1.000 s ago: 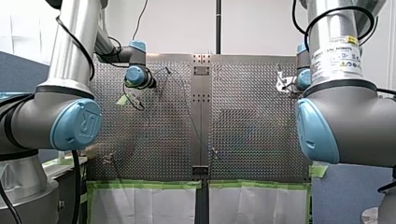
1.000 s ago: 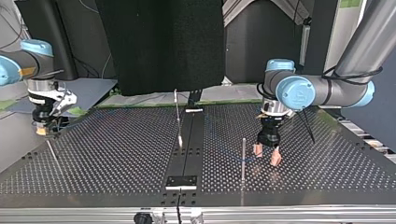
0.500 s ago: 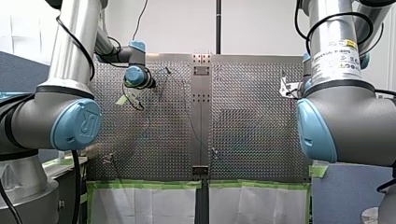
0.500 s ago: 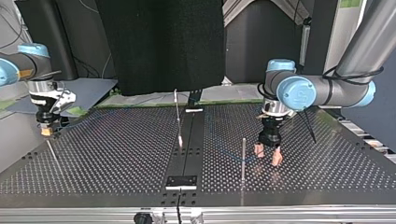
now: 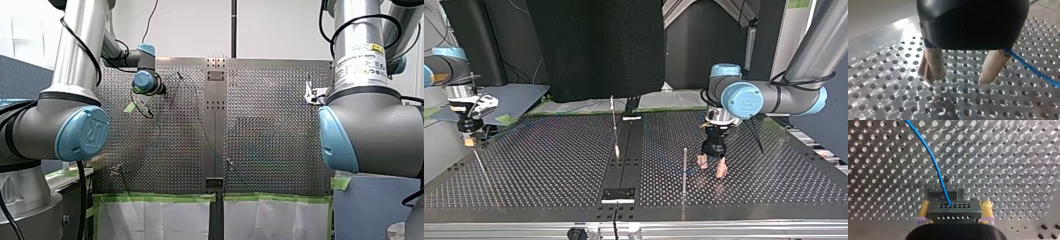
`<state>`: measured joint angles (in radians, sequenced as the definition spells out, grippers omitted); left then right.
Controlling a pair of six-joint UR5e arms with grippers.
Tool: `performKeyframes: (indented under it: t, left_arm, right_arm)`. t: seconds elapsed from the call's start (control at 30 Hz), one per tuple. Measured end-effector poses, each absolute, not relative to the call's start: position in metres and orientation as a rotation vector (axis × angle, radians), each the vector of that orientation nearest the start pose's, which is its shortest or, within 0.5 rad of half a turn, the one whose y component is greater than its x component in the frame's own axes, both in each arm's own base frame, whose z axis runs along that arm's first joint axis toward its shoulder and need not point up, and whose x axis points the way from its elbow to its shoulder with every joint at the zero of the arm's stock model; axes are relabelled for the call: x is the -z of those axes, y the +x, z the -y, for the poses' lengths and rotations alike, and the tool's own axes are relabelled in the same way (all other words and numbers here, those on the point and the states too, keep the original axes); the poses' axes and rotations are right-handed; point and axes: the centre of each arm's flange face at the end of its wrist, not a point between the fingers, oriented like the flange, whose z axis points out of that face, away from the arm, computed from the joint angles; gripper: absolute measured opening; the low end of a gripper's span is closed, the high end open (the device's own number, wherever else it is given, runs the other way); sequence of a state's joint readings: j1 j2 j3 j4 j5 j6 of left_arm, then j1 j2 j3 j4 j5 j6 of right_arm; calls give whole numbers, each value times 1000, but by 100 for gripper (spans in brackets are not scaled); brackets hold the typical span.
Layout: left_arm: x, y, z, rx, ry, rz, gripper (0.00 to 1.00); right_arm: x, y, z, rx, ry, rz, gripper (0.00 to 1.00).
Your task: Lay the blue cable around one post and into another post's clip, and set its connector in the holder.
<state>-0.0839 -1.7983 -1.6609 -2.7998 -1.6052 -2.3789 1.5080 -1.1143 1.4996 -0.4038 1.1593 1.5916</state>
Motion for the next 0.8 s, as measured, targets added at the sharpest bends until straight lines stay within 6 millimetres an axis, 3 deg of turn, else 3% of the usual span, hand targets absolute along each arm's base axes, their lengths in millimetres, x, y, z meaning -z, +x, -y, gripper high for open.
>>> performKeyframes:
  t: [0.27,0.8]
  left_arm:
    - [-357,557,178,675,-586,-1475,100]
    - [-357,558,176,672,-588,-1475,100]
  right_arm:
    - [-281,130,658,-1531,1493,1010,25]
    - [-283,128,660,-1617,1570,940,27]
